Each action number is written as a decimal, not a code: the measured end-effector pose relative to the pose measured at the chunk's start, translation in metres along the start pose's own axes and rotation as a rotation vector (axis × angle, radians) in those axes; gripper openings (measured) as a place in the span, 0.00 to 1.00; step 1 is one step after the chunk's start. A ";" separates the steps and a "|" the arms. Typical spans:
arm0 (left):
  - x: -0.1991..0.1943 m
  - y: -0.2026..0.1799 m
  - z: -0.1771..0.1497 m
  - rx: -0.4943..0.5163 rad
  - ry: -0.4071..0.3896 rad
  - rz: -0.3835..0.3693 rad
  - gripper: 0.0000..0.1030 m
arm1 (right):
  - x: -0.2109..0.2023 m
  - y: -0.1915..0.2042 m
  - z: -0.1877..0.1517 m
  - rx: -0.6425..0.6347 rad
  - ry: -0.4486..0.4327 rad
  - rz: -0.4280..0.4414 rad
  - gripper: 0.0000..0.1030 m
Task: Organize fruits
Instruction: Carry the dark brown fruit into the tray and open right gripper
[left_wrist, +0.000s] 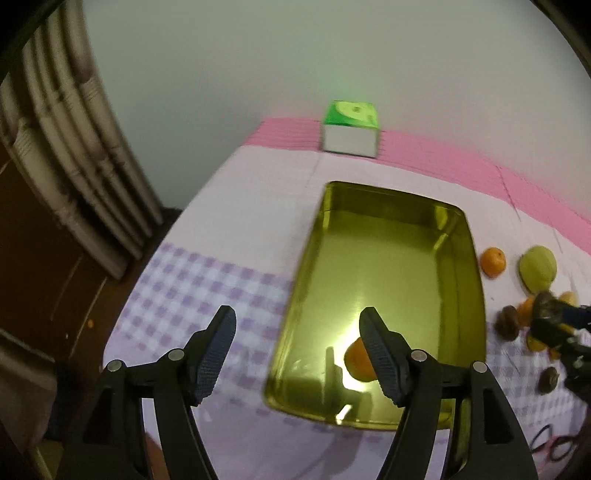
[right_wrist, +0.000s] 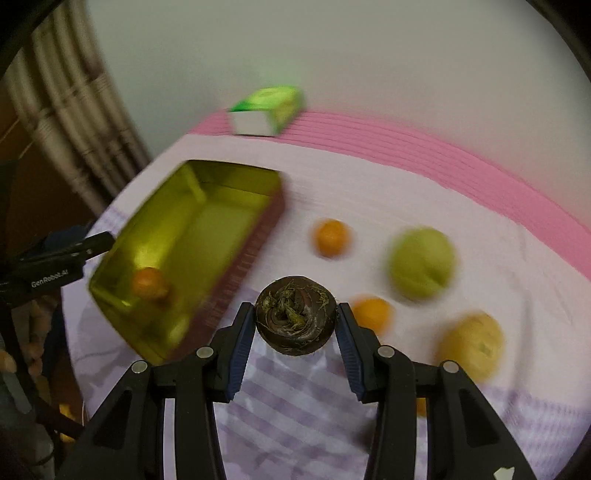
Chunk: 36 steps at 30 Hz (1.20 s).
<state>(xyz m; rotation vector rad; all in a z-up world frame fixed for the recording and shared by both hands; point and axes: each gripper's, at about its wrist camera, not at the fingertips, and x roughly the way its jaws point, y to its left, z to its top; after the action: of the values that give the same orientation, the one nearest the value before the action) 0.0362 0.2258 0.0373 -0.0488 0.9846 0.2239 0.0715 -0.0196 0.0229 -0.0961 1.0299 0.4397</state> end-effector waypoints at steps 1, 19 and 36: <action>-0.001 0.006 -0.001 -0.017 0.005 0.002 0.68 | 0.006 0.012 0.006 -0.020 0.005 0.012 0.40; 0.006 0.063 -0.013 -0.196 0.055 0.090 0.75 | 0.104 0.105 0.037 -0.248 0.126 0.016 0.40; 0.012 0.067 -0.014 -0.210 0.065 0.105 0.77 | 0.116 0.116 0.034 -0.289 0.146 -0.015 0.41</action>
<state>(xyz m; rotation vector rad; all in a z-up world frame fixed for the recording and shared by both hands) 0.0171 0.2913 0.0241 -0.1975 1.0266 0.4240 0.1039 0.1311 -0.0426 -0.3979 1.1023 0.5726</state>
